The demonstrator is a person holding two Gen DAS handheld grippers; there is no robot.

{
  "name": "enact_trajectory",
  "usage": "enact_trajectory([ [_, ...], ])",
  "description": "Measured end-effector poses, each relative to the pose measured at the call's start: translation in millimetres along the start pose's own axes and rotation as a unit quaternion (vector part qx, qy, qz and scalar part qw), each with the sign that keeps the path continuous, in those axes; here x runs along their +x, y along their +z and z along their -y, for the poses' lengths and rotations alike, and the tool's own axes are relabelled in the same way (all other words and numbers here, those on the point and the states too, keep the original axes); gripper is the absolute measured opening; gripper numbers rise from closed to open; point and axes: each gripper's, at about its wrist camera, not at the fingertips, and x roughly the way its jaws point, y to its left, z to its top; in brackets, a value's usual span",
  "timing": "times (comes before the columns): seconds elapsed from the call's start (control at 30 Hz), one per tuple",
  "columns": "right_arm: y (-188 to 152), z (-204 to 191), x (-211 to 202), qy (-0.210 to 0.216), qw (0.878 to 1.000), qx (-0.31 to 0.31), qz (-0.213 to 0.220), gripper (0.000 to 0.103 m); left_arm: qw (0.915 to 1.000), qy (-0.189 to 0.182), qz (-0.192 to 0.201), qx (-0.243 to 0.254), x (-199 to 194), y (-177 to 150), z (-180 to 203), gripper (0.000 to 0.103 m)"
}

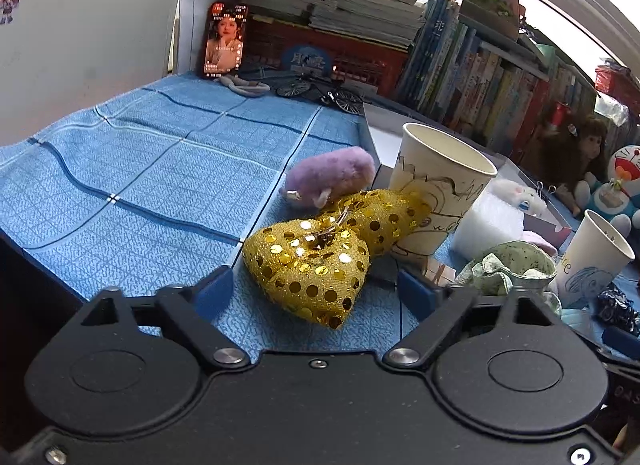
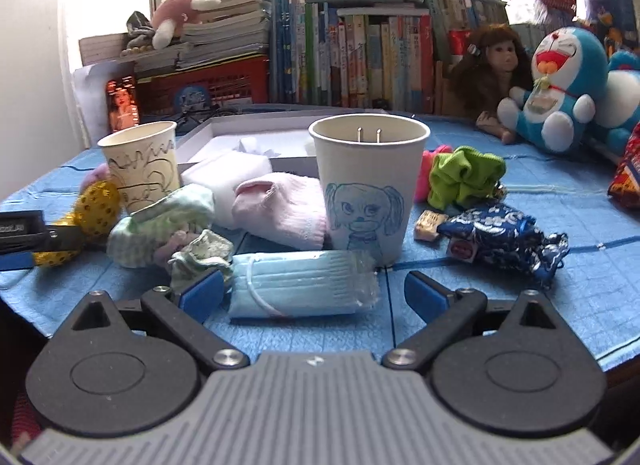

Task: Organize soft objects
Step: 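Grasp the gold sequined bow with the left gripper while the right gripper grasps the blue mask packet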

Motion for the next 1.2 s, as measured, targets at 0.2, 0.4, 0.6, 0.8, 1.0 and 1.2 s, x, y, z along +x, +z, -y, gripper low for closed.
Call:
enact_trajectory([
  [0.2,-1,-6,5,-0.005,1.000,-0.002,-0.001,0.101,1.0000,-0.004,0.005,-0.005,3,-1,1,0.074],
  [0.4,-1,-6,10,-0.007,1.000,0.003,-0.003,0.101,0.9999,0.001,0.013,-0.012,6,-2,2,0.074],
  [0.6,-2,-2,13,0.011,1.000,0.013,-0.018,0.094,0.9998,-0.003,0.016,-0.012,5,-2,0,0.075],
  [0.8,-2,1,12,0.015,1.000,0.017,-0.012,0.089,0.9991,-0.010,0.019,-0.037,4,1,-6,0.081],
  [1.0,-2,3,2,0.016,1.000,0.014,0.004,0.083,0.9990,-0.015,0.021,-0.038,2,1,-6,0.081],
  [1.2,3,2,-6,0.014,1.000,0.003,0.022,0.082,0.9995,-0.009,0.017,-0.024,6,-1,-2,0.081],
])
